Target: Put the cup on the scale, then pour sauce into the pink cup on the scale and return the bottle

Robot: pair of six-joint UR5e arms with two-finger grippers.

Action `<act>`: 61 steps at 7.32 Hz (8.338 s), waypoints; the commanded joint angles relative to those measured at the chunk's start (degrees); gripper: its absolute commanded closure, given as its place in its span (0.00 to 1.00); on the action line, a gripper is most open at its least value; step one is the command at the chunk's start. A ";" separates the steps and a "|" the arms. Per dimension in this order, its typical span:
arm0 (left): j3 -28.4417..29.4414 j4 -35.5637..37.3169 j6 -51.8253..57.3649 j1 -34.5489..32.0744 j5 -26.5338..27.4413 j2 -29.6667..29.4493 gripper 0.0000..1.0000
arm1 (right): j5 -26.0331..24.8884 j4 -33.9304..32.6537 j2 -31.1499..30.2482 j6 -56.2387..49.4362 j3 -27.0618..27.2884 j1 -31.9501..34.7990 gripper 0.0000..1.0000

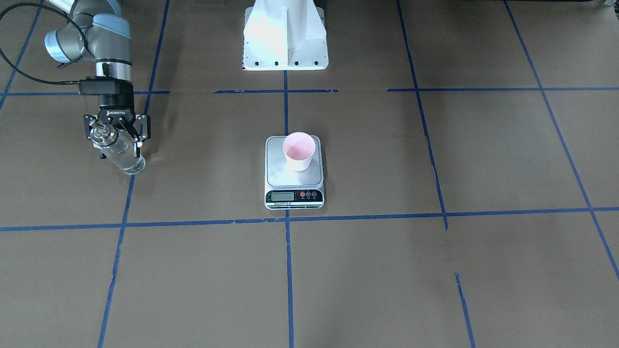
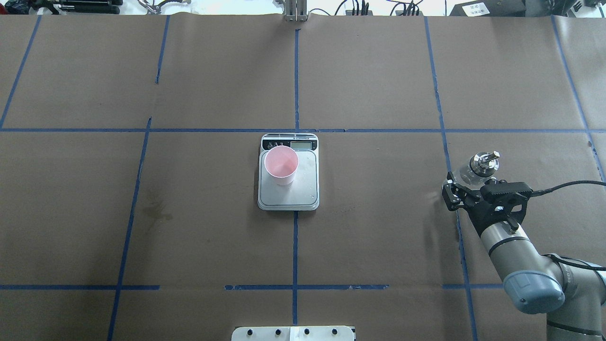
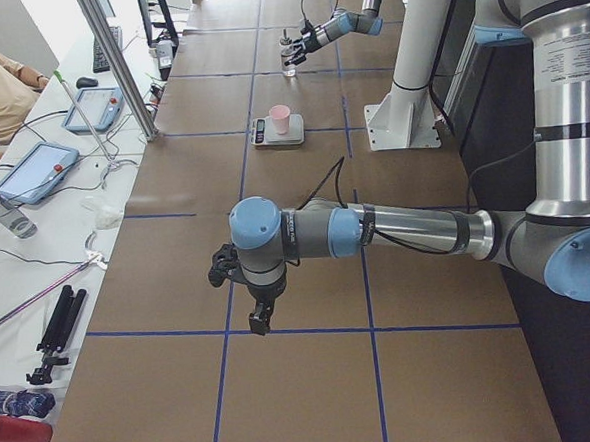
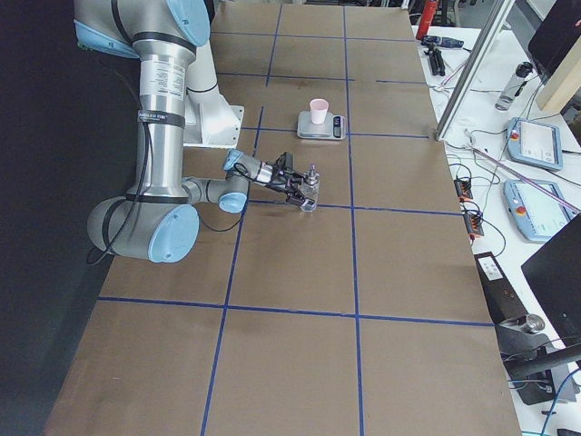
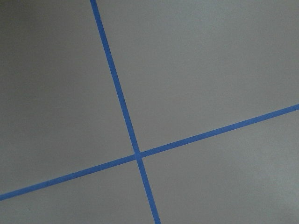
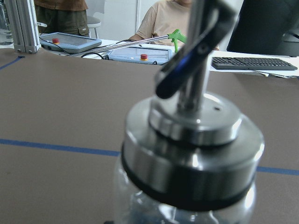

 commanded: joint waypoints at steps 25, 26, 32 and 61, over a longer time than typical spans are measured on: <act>-0.27 -0.09 0.24 0.00 0.00 0.79 0.00 | -12.67 -61.30 41.31 -39.20 -4.25 -0.82 1.00; -0.27 -0.09 0.24 0.00 -0.09 0.79 0.00 | -13.63 -61.30 41.40 -39.20 -5.66 -0.73 1.00; -0.27 -0.09 0.24 0.00 0.00 0.79 0.00 | -20.31 -61.47 41.31 -47.62 -9.45 -0.73 1.00; -0.88 0.00 0.24 0.00 -0.09 0.71 0.00 | -22.88 -42.08 38.24 -56.08 -7.34 -1.52 1.00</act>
